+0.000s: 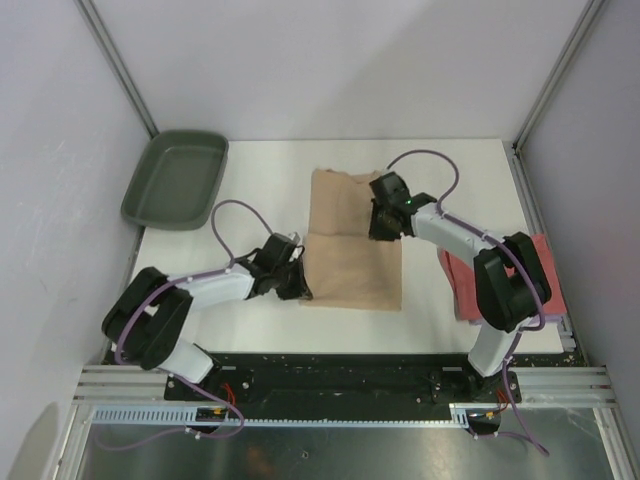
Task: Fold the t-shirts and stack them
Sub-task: Fold the folded rectangular tshirt in 1/3 of the way
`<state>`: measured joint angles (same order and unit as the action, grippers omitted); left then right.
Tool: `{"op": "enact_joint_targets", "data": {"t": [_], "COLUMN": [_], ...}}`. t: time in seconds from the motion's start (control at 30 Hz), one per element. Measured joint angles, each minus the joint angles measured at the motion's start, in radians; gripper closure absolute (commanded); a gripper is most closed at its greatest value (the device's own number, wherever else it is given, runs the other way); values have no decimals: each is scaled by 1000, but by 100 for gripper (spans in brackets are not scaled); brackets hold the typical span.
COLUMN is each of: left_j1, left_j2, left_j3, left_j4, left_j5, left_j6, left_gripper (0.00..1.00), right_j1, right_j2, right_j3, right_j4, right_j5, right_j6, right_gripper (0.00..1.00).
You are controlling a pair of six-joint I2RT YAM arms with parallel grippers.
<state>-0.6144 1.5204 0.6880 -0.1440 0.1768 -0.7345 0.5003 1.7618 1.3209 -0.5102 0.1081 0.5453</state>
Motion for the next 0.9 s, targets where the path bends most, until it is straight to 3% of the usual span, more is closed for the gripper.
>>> {"op": "enact_joint_targets", "data": {"t": [0.3,0.9], "left_j1": [-38,-38], "left_j2": [-161,-253], "left_j3": [-105,-148], "left_j4": [-32,-56], "left_j5": [-27,-34], "left_j6": [-37,-33], "left_gripper": [100,90], "right_j1": [121,101], "right_j2": [5,196], "right_j3": [-53,-34], "right_j4": [48,174], "right_j5": [-75,-111], "right_j6": [69,116], "right_gripper": [79,79]}}
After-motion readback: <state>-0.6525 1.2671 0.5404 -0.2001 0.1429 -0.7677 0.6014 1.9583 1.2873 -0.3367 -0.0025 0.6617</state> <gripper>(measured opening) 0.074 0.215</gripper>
